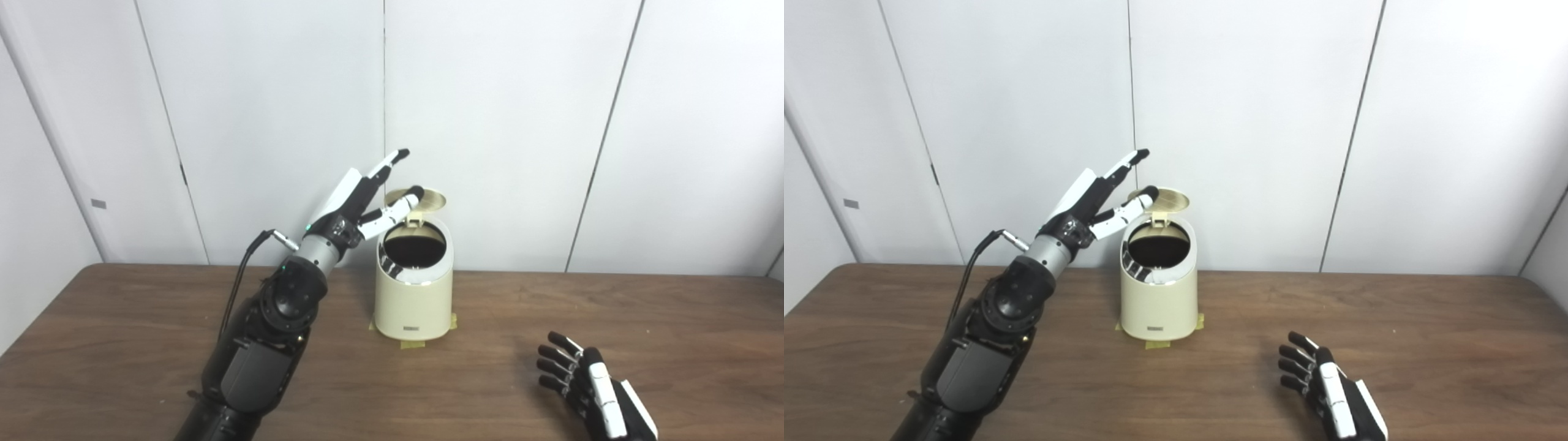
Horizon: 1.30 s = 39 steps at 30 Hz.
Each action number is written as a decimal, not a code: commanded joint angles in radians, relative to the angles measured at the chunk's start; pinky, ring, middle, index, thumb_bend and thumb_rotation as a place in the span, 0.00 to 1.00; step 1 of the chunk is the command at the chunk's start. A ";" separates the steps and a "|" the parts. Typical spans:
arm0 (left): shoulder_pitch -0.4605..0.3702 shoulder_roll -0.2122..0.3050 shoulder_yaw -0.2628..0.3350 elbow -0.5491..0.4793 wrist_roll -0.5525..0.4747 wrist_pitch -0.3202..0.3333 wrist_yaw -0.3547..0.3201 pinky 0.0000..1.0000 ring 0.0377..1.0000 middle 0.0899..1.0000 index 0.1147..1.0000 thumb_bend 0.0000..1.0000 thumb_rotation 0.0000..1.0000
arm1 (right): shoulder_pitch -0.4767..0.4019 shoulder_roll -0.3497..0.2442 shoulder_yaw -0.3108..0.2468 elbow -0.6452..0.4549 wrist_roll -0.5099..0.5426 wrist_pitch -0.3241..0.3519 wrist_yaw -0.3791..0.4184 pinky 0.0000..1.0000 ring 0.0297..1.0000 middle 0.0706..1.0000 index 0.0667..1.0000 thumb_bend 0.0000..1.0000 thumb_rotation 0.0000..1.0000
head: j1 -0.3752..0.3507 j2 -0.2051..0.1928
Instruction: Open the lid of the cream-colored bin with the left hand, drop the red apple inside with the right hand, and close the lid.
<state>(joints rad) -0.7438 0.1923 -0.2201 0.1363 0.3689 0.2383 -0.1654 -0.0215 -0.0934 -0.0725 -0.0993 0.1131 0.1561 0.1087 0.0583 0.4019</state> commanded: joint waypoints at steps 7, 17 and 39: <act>-0.086 0.001 0.000 0.012 0.007 -0.027 -0.004 1.00 1.00 1.00 1.00 0.43 0.72 | -0.004 0.002 0.006 -0.019 0.014 -0.005 0.002 0.78 0.82 0.82 0.83 0.50 0.93 | -0.003 -0.001; -0.138 0.098 -0.135 0.024 0.190 -0.041 -0.067 1.00 1.00 1.00 1.00 0.45 0.73 | 0.009 0.005 0.004 -0.040 0.022 0.007 0.000 0.78 0.82 0.81 0.84 0.48 0.92 | -0.006 -0.001; -0.159 0.164 -0.232 -0.149 0.397 0.165 -0.428 0.99 0.99 0.95 0.93 0.61 0.76 | 0.023 -0.004 -0.010 -0.065 0.052 0.036 0.001 0.81 0.84 0.83 0.86 0.47 0.91 | -0.009 0.014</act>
<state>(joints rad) -0.8323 0.3437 -0.4590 0.0243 0.7421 0.3870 -0.5807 0.0073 -0.0899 -0.0774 -0.1404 0.1533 0.1875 0.1080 0.0506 0.4142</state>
